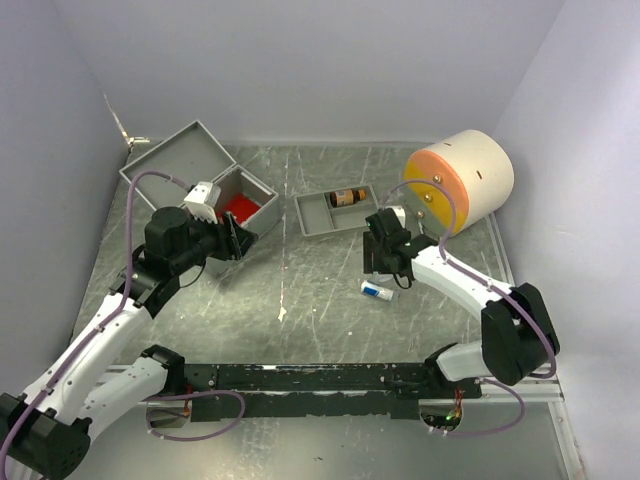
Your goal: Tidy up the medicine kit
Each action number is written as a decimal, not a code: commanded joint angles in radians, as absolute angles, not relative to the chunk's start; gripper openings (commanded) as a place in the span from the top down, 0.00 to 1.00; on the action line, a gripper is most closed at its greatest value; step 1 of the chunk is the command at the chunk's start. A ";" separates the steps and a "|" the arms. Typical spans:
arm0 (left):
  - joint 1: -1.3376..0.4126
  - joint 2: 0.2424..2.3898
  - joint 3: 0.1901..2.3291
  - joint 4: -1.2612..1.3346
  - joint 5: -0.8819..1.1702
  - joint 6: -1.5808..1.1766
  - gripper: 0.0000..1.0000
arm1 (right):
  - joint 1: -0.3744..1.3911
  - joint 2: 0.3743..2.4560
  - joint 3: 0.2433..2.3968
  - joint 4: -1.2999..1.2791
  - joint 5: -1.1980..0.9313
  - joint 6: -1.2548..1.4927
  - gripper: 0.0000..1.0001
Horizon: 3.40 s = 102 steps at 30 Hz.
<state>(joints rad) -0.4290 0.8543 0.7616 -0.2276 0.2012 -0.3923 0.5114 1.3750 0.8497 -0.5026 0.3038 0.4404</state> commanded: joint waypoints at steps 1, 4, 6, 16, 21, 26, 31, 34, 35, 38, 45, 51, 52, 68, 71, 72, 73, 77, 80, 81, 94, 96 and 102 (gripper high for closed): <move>-0.432 0.850 0.795 -0.192 0.181 -0.389 0.35 | 0.505 1.365 0.803 -0.419 0.330 0.468 0.36; -0.432 0.888 0.863 -0.203 0.200 -0.361 0.28 | 0.505 1.396 0.788 -0.331 0.298 0.453 0.36; -0.432 0.913 0.907 -0.215 0.191 -0.346 0.24 | 0.505 1.430 0.797 -0.306 0.292 0.453 0.37; -0.432 0.918 0.896 -0.087 0.266 -0.344 0.14 | 0.506 1.463 0.734 -0.206 0.297 0.475 0.49; -0.431 0.909 0.872 -0.003 0.299 -0.354 0.13 | 0.505 1.469 0.732 -0.202 0.290 0.475 0.49; -0.431 0.896 0.858 0.014 0.296 -0.340 0.15 | 0.506 1.483 0.750 -0.201 0.268 0.463 0.51; -0.431 0.893 0.847 -0.007 0.289 -0.331 0.16 | 0.505 1.554 0.828 -0.237 0.265 0.450 0.43; -0.431 0.886 0.845 -0.021 0.285 -0.331 0.17 | 0.505 1.592 0.855 -0.245 0.274 0.448 0.42; -0.431 0.880 0.842 -0.023 0.281 -0.331 0.17 | 0.505 1.597 0.861 -0.245 0.274 0.446 0.42; -0.431 0.863 0.831 -0.017 0.273 -0.340 0.17 | 0.504 1.607 0.875 -0.242 0.274 0.440 0.44; -0.431 0.856 0.830 -0.026 0.267 -0.344 0.18 | 0.501 1.639 0.884 -0.212 0.313 0.473 0.61; -0.431 0.847 0.827 -0.036 0.244 -0.341 0.19 | 0.502 1.551 0.857 -0.153 0.348 0.651 0.71; -0.431 0.845 0.826 -0.037 0.241 -0.341 0.19 | 0.503 1.524 0.847 -0.138 0.355 0.690 0.72; -0.431 0.837 0.820 -0.038 0.240 -0.347 0.20 | 0.502 1.610 0.985 -0.050 0.585 1.225 0.73; -0.431 0.832 0.820 -0.045 0.229 -0.337 0.20 | 0.503 1.691 1.087 -0.094 0.618 1.265 0.73; -0.431 0.831 0.821 -0.050 0.225 -0.335 0.20 | 0.502 1.712 1.111 -0.103 0.626 1.277 0.73; -0.431 0.831 0.822 -0.052 0.221 -0.333 0.20 | 0.504 1.731 1.129 -0.112 0.633 1.295 0.73; -0.431 0.840 0.823 -0.056 0.221 -0.333 0.20 | 0.504 1.788 1.176 -0.140 0.664 1.362 0.73; -0.431 0.844 0.824 -0.057 0.223 -0.333 0.20 | 0.506 1.822 1.211 -0.180 0.675 1.370 0.70; -0.431 0.845 0.823 -0.056 0.225 -0.335 0.20 | 0.507 1.832 1.218 -0.187 0.676 1.375 0.69; -0.428 0.821 0.829 -0.043 0.255 -0.320 0.16 | 0.505 1.911 1.235 -0.203 0.623 1.416 0.55; -0.426 0.816 0.823 -0.040 0.243 -0.327 0.15 | 0.505 1.899 1.233 -0.215 0.623 1.412 0.48; -0.425 0.822 0.828 -0.048 0.244 -0.327 0.15 | 0.502 1.837 1.220 -0.235 0.592 1.248 0.31</move>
<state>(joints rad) -0.4290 0.8280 0.8249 -0.0570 0.2455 -0.3401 0.5068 1.8988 1.2171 -0.1974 0.5919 1.3609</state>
